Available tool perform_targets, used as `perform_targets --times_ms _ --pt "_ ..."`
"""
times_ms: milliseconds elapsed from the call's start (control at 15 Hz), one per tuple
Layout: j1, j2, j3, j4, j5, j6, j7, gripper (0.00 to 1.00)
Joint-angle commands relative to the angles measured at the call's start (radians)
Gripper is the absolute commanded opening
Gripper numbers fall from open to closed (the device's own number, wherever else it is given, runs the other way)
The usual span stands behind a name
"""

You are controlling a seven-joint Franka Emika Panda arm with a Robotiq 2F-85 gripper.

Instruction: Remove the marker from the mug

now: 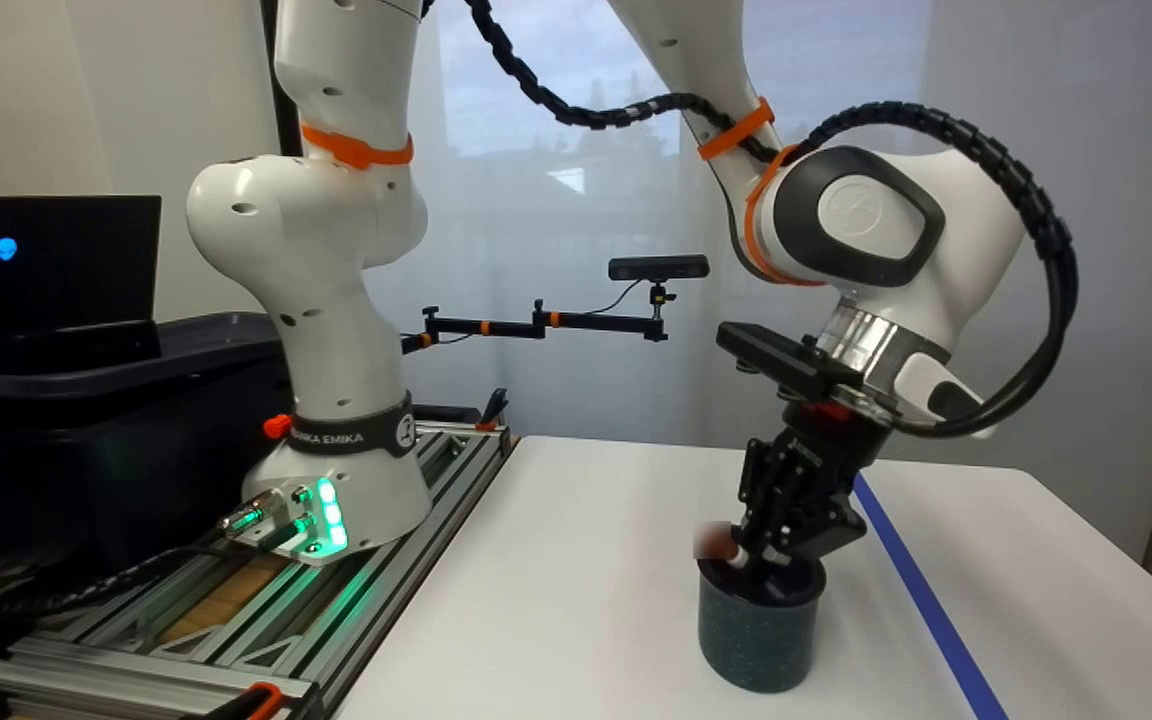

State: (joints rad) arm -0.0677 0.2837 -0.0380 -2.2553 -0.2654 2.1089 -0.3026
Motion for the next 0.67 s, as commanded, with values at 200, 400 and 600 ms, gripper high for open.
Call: perform_targets --times_ms 200,400,600 --pt "-0.016 -0.216 -0.008 -0.023 0.048 -0.164 -0.046 0.05" --pt "-0.036 -0.283 -0.057 -0.060 -0.002 -0.116 0.100 0.05" --pt "-0.074 -0.286 -0.107 -0.087 -0.024 -0.049 0.200 0.05"
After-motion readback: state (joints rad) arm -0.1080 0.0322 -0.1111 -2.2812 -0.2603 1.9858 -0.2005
